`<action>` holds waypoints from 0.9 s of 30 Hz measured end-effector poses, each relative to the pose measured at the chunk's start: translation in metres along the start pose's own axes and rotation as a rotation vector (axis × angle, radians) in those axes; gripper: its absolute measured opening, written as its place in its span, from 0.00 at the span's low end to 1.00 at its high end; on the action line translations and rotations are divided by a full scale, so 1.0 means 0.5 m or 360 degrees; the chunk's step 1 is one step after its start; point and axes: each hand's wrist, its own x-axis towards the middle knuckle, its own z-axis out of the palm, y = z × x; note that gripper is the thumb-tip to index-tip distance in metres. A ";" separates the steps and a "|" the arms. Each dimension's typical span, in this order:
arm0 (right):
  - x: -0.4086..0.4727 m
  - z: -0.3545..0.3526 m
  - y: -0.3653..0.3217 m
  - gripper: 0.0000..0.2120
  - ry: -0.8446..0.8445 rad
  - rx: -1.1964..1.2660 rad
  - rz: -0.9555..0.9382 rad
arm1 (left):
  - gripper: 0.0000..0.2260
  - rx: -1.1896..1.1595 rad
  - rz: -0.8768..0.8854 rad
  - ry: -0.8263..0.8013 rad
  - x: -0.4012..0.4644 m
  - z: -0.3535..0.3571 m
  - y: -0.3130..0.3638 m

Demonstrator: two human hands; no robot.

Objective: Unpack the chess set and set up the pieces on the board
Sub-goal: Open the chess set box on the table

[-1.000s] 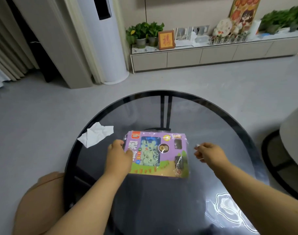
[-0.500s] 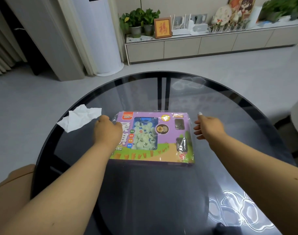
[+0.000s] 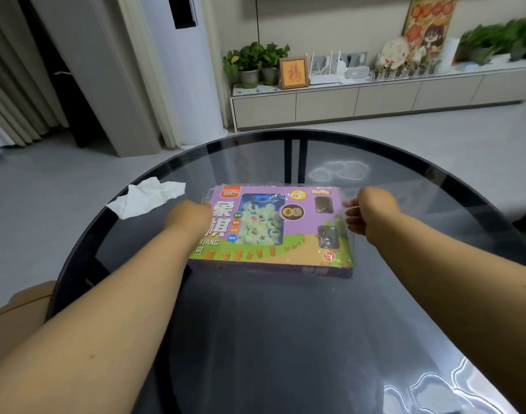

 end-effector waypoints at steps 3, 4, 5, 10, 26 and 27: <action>0.004 -0.007 0.001 0.13 -0.0010 0.0184 0.0007 | 0.12 -0.0105 -0.0024 -0.0010 -0.004 0.000 -0.001; 0.004 -0.010 -0.001 0.12 -0.0008 0.0219 0.0009 | 0.12 -0.0147 -0.0025 -0.0008 -0.007 -0.001 -0.001; 0.001 -0.012 -0.002 0.09 -0.0008 0.0196 0.0007 | 0.12 -0.0187 -0.0030 -0.0006 -0.011 -0.001 -0.003; -0.022 -0.002 0.017 0.10 -0.0147 -0.0054 0.0058 | 0.10 -0.0392 -0.0036 -0.0038 -0.031 0.000 -0.026; -0.103 -0.014 0.059 0.12 -0.0442 -0.0021 -0.0037 | 0.08 -0.1207 -0.0350 0.0108 -0.141 0.001 -0.096; -0.104 -0.018 0.062 0.12 -0.0454 -0.0015 -0.0038 | 0.08 -0.1252 -0.0361 0.0091 -0.146 -0.004 -0.098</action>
